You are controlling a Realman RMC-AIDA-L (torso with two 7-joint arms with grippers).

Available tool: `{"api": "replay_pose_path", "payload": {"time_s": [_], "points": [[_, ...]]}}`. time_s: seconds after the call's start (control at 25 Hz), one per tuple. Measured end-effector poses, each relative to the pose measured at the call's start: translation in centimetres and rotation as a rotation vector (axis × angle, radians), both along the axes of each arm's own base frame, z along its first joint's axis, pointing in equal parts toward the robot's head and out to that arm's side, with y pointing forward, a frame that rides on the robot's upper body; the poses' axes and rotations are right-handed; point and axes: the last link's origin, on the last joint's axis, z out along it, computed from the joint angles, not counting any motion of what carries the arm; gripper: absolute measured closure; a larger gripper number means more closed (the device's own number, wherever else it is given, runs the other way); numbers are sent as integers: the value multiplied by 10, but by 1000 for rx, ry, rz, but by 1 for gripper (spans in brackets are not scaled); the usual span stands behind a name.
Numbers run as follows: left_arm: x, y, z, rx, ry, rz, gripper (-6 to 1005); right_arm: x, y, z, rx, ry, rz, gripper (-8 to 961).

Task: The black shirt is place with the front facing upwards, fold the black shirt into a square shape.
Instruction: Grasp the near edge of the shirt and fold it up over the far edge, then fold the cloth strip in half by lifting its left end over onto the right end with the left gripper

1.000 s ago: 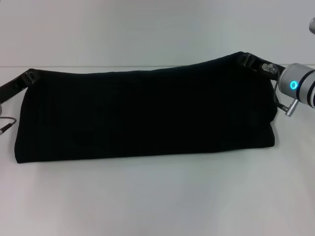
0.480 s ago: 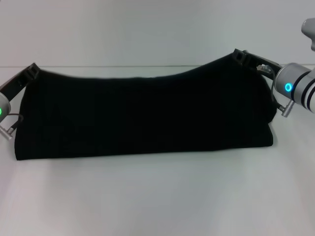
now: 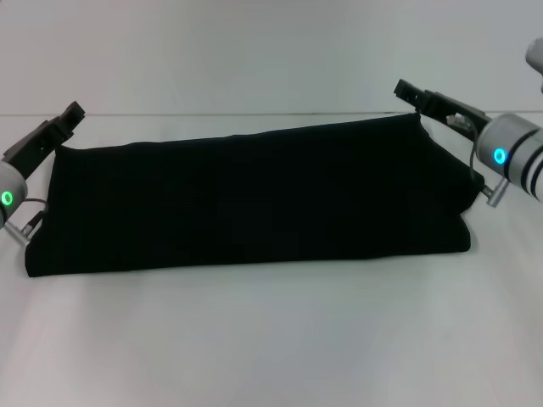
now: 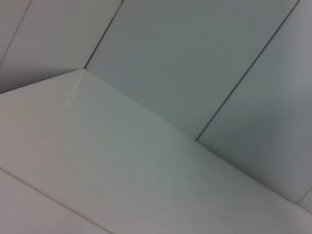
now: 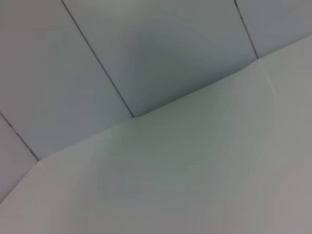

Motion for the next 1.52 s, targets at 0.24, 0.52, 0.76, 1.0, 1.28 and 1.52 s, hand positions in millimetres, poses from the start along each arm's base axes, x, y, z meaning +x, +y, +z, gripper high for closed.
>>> {"api": "replay_pose_path", "payload": {"time_s": [0.24, 0.52, 0.76, 1.0, 1.28, 1.52], "points": [[-10, -17, 13, -18, -159, -55, 272, 5, -29, -4, -87, -18, 206, 162], [-25, -53, 37, -263, -387, -89, 139, 18, -80, 1, -201, -68, 468, 129], [-44, -94, 63, -449, -544, 40, 91, 34, -118, 0, -234, -77, 556, 98], [-59, -124, 70, -512, -642, 164, 90, 47, -130, -3, -239, -94, 535, 53], [-66, -130, 62, -514, -677, 225, 91, 48, -134, -8, -268, -107, 542, 21], [-73, -127, 53, -479, -681, 270, 90, 50, -137, -10, -273, -106, 536, 22]]}}
